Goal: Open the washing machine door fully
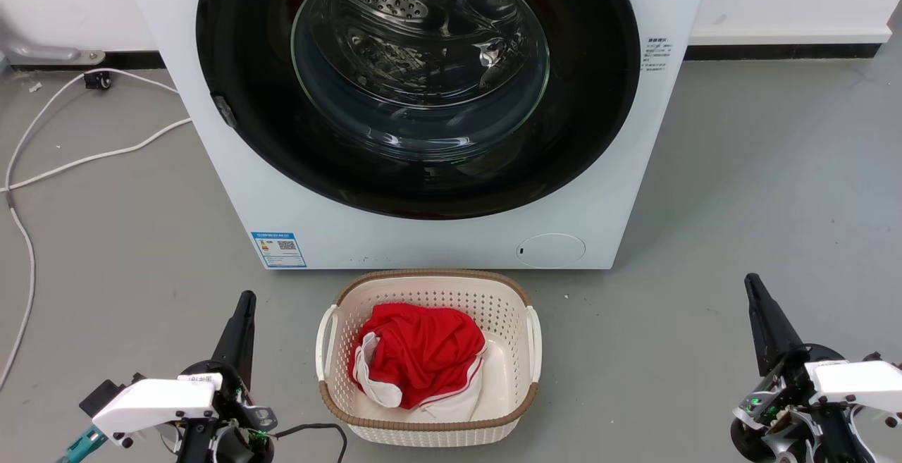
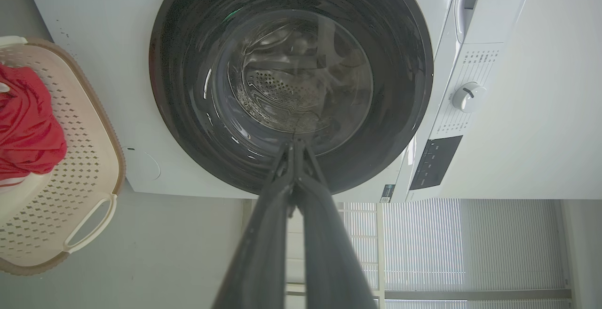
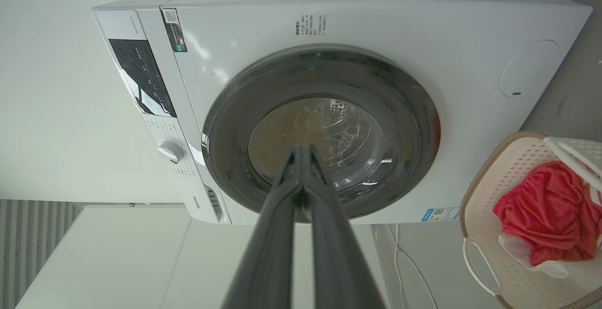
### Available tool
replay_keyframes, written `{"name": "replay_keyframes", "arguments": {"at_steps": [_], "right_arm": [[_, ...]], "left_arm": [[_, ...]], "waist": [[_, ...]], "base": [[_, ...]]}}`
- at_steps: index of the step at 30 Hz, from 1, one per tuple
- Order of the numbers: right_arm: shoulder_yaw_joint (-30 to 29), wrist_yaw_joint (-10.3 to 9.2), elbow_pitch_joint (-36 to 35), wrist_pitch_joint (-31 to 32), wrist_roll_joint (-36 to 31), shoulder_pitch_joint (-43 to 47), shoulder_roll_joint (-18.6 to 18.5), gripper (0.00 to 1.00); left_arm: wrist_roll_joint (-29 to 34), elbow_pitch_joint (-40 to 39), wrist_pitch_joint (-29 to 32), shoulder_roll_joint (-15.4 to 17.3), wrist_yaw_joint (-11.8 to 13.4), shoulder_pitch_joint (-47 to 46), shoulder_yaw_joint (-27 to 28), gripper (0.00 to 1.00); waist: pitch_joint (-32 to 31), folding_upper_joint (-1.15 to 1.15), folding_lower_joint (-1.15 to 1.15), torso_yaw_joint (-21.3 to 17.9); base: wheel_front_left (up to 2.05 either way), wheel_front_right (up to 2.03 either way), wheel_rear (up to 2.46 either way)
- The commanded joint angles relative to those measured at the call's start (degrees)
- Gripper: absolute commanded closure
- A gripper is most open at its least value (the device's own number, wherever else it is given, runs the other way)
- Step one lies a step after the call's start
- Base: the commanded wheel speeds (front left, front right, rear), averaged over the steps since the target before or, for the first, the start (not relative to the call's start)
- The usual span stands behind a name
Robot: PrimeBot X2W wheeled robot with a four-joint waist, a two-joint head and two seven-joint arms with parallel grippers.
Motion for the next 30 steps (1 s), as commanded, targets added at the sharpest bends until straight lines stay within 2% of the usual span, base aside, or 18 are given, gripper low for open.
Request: {"name": "replay_keyframes", "arguments": {"at_steps": [1, 30], "right_arm": [[-0.1, 0.0, 0.1, 0.2, -0.2, -0.7, 0.2, 1.0], [-0.4, 0.0, 0.1, 0.4, -0.4, -0.7, 0.4, 1.0]], "left_arm": [[0.2, 0.1, 0.1, 0.0, -0.2, -0.4, 0.1, 1.0], [0.4, 0.1, 0.4, -0.2, -0.2, -0.5, 0.4, 1.0]], "waist": [[0.0, 0.0, 0.0, 0.0], [0.0, 0.0, 0.0, 0.0]], "base": [[0.0, 0.0, 0.0], [0.0, 0.0, 0.0]]}}
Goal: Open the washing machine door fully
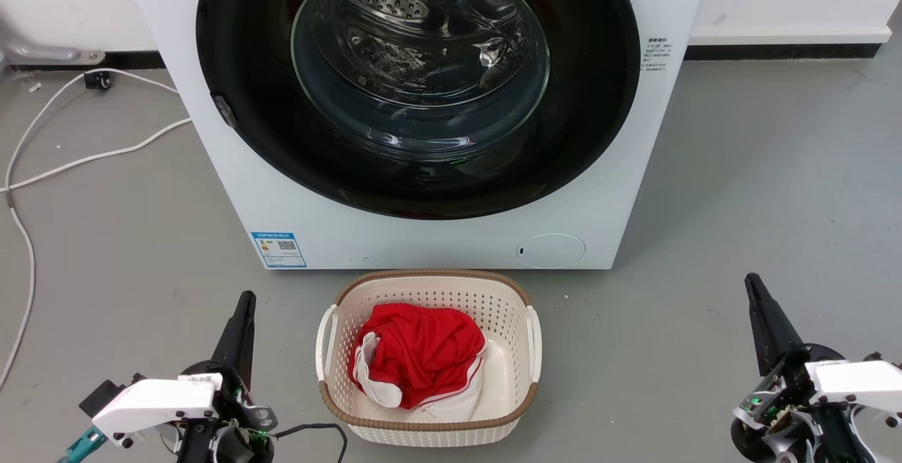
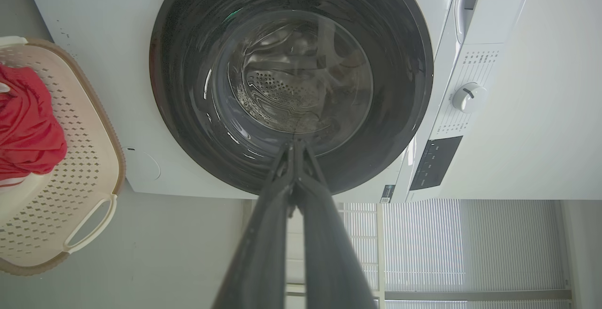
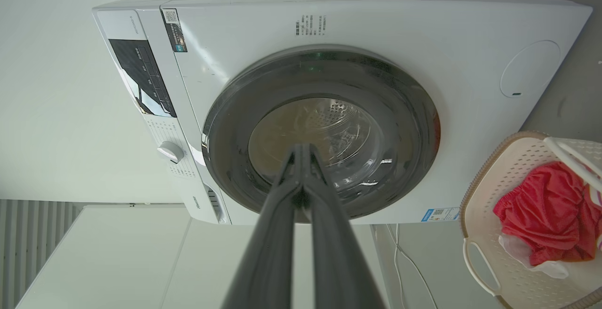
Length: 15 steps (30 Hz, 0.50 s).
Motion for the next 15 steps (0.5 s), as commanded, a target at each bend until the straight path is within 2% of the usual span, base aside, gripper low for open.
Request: {"name": "replay_keyframes", "arguments": {"at_steps": [1, 4, 5, 15], "right_arm": [[-0.1, 0.0, 0.1, 0.2, -0.2, -0.7, 0.2, 1.0], [-0.1, 0.0, 0.1, 0.2, -0.2, -0.7, 0.2, 1.0], [0.0, 0.0, 0.1, 0.0, 0.0, 0.1, 0.0, 0.0], [1.1, 0.0, -1.5, -2.5, -0.3, 1.1, 0.1, 0.0]], "left_arm": [[0.2, 0.0, 0.4, 0.0, -0.2, -0.5, 0.2, 1.0], [0.2, 0.0, 0.4, 0.0, -0.2, -0.5, 0.2, 1.0], [0.1, 0.2, -0.1, 0.0, 0.0, 0.1, 0.0, 0.0], [1.4, -1.3, -2.5, -0.1, 0.0, 0.2, -2.0, 0.0]], "waist": [[0.0, 0.0, 0.0, 0.0], [0.0, 0.0, 0.0, 0.0], [0.0, 0.0, 0.0, 0.0], [0.0, 0.0, 0.0, 0.0]], "base": [[0.0, 0.0, 0.0], [0.0, 0.0, 0.0], [0.0, 0.0, 0.0], [0.0, 0.0, 0.0]]}}
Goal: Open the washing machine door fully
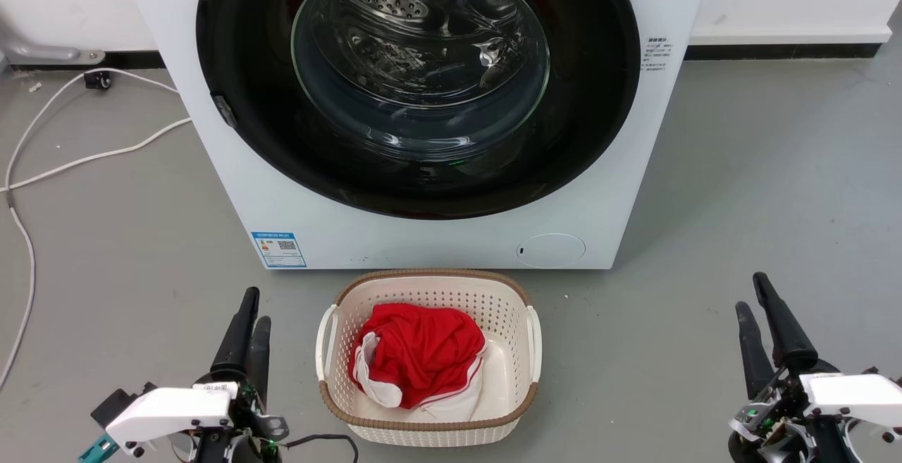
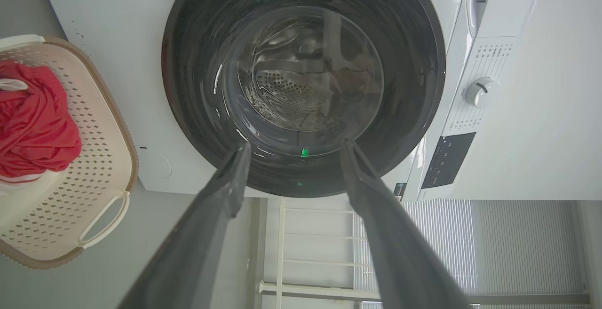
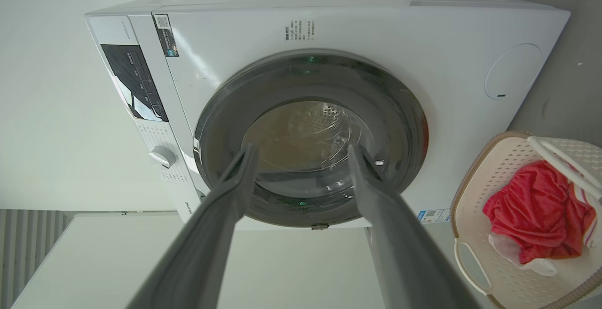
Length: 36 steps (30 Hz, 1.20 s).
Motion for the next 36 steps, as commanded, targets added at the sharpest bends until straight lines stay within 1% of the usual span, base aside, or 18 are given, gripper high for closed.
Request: {"name": "replay_keyframes", "arguments": {"at_steps": [1, 6, 8, 13, 25, 36], "right_arm": [[0.1, 0.0, -1.4, -0.4, -0.6, -0.5, -0.1, 0.0], [0.1, 0.0, -2.8, -1.8, -3.0, -0.1, -0.1, 0.0], [0.3, 0.0, -3.4, -2.3, -5.6, 0.0, -0.1, 0.0], [0.6, 0.0, -5.3, -3.5, -10.8, 0.2, 0.0, 0.0], [2.0, 0.0, -9.4, -6.2, -32.8, 1.1, 0.0, 0.0], [2.9, 0.0, -11.6, -8.2, -48.3, 3.0, 0.1, 0.0]], "left_arm": [[0.5, -1.4, -0.5, 0.2, -0.1, -1.1, -0.2, 0.0], [2.9, -3.1, -1.8, 0.2, -0.1, -1.2, -0.7, 0.0], [4.2, -3.7, -2.3, 0.2, -0.1, -1.2, -0.8, 0.0], [9.9, -5.3, -3.5, 0.2, -0.1, -1.4, -0.8, 0.0], [25.9, -8.4, -6.1, 0.2, 0.1, -1.2, -1.5, 0.0], [42.2, -10.0, -8.3, 0.1, 0.4, -0.4, -4.1, 0.0]], "waist": [[0.0, 0.0, 0.0, 0.0], [0.1, 0.0, 0.0, 0.1], [0.2, 0.0, 0.0, 0.1], [0.4, 0.0, 0.0, 0.1], [0.6, 0.0, 0.0, 0.3], [0.4, 0.0, 0.0, 0.6]], "base": [[0.0, 0.0, 0.0], [0.0, 0.0, 0.0], [0.0, 0.0, 0.0], [0.0, 0.0, 0.0], [0.0, 0.0, 0.0], [0.0, 0.0, 0.0]]}}
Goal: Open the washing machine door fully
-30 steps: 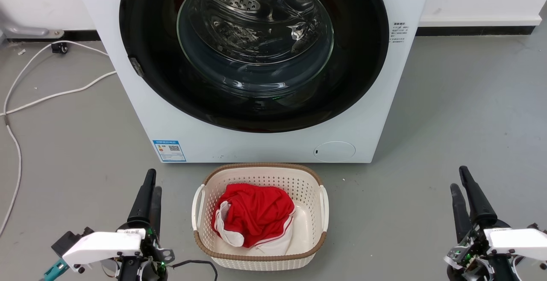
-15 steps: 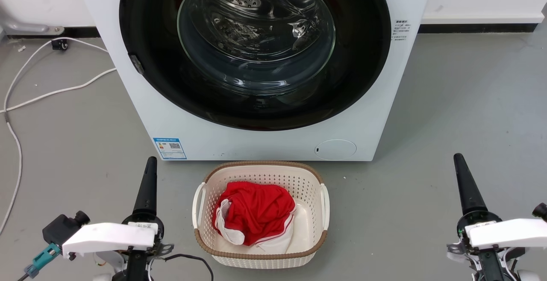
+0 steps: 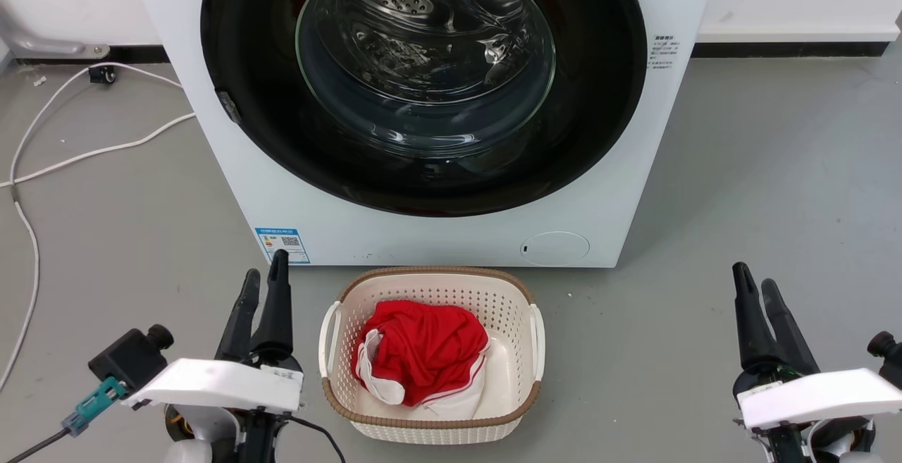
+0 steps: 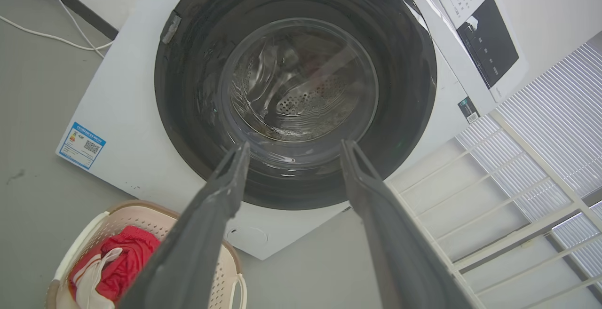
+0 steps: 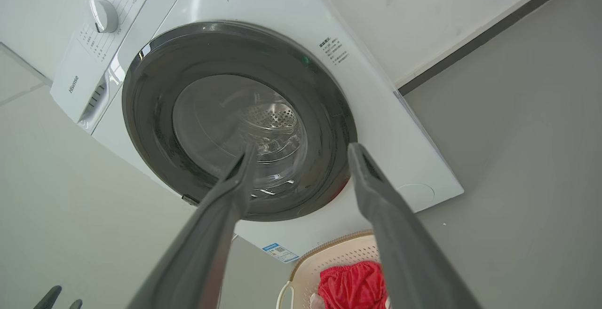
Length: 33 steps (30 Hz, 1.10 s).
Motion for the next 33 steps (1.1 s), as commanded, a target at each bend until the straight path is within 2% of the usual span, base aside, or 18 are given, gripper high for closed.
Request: {"name": "replay_keyframes", "arguments": {"at_steps": [1, 13, 33], "right_arm": [[0.2, 0.0, -1.4, -0.5, -2.1, -0.3, 0.0, 0.0], [0.3, 0.0, -3.2, -0.8, -12.4, 1.1, 0.0, 0.0], [0.0, 0.0, -5.8, -0.7, -26.0, 2.7, 0.1, 0.0]], "left_arm": [[2.2, -1.1, -0.6, 0.2, 0.1, -0.2, -0.4, 0.0], [13.9, -1.4, -2.6, 0.6, 0.9, 0.6, -2.0, 0.0], [28.3, -1.9, -5.6, 2.3, 3.5, 0.1, -4.5, 0.0]], "waist": [[-0.1, 0.0, 0.0, 0.0], [-0.2, 0.0, 0.0, 0.2], [0.0, 0.0, 0.0, 0.2]], "base": [[0.0, 0.0, 0.0], [0.0, 0.0, 0.0], [0.0, 0.0, 0.0]]}}
